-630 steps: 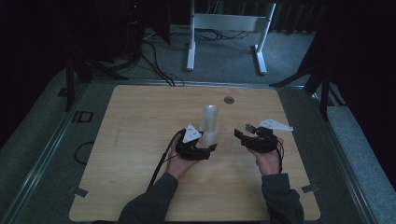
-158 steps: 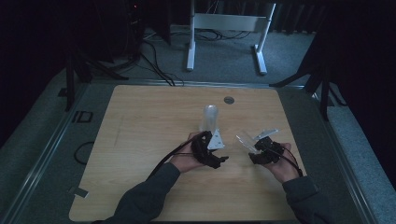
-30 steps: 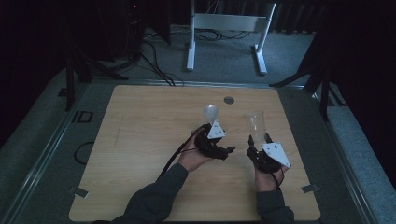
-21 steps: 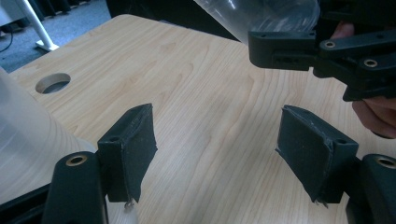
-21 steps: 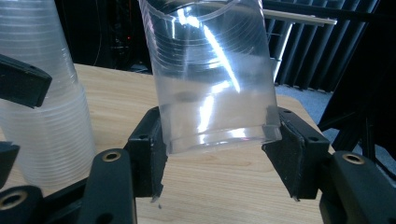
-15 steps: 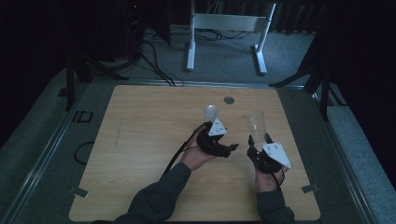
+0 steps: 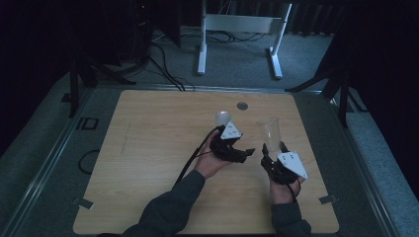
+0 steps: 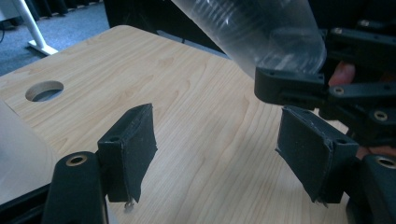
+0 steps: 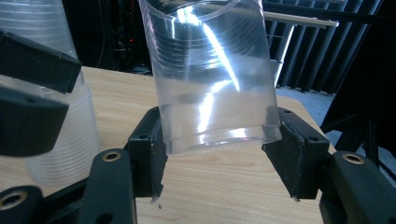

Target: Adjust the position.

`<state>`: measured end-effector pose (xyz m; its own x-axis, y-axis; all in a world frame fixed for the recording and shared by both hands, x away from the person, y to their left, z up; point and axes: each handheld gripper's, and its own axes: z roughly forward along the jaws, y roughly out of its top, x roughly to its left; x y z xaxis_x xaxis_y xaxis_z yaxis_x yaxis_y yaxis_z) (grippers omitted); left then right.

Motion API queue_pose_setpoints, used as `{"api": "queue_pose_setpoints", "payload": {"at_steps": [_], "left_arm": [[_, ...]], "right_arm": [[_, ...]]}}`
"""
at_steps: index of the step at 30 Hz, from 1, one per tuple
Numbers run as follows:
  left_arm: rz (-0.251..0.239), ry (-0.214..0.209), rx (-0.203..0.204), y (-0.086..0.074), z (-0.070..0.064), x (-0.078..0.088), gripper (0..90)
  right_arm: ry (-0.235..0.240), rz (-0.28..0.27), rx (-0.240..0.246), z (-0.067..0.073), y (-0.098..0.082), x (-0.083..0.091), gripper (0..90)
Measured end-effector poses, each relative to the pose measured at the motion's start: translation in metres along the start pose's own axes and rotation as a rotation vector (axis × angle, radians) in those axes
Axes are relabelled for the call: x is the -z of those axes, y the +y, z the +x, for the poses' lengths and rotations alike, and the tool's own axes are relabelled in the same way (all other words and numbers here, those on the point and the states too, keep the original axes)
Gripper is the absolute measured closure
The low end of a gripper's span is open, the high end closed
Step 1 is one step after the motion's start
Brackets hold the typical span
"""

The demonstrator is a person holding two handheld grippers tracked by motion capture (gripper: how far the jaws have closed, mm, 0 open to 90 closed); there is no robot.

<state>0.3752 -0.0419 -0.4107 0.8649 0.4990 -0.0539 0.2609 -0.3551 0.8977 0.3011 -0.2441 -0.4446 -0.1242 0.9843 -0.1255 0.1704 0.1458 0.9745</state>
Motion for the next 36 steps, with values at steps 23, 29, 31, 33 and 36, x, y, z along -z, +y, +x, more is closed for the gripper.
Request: {"api": "queue_pose_setpoints", "payload": {"at_steps": [23, 29, 31, 33, 36], "left_arm": [[-0.059, -0.070, 0.077, 0.015, 0.003, -0.006, 27.5], [-0.059, -0.080, 0.089, 0.017, 0.004, -0.008, 25.7], [-0.059, -0.080, 0.089, 0.017, 0.004, -0.008, 25.7], [-0.065, -0.082, 0.092, 0.020, 0.003, -0.009, 25.1], [-0.064, -0.084, 0.092, 0.021, 0.003, -0.009, 24.7]], "right_arm": [[0.003, -0.009, 0.000, 0.002, -0.001, 0.002, 42.0], [0.003, -0.012, 0.003, 0.002, -0.002, 0.002, 42.0], [0.004, -0.012, 0.003, 0.003, -0.002, 0.002, 42.0], [0.005, -0.014, 0.004, 0.004, -0.002, 0.002, 42.0], [0.006, -0.015, 0.004, 0.004, -0.002, 0.002, 41.9]]}}
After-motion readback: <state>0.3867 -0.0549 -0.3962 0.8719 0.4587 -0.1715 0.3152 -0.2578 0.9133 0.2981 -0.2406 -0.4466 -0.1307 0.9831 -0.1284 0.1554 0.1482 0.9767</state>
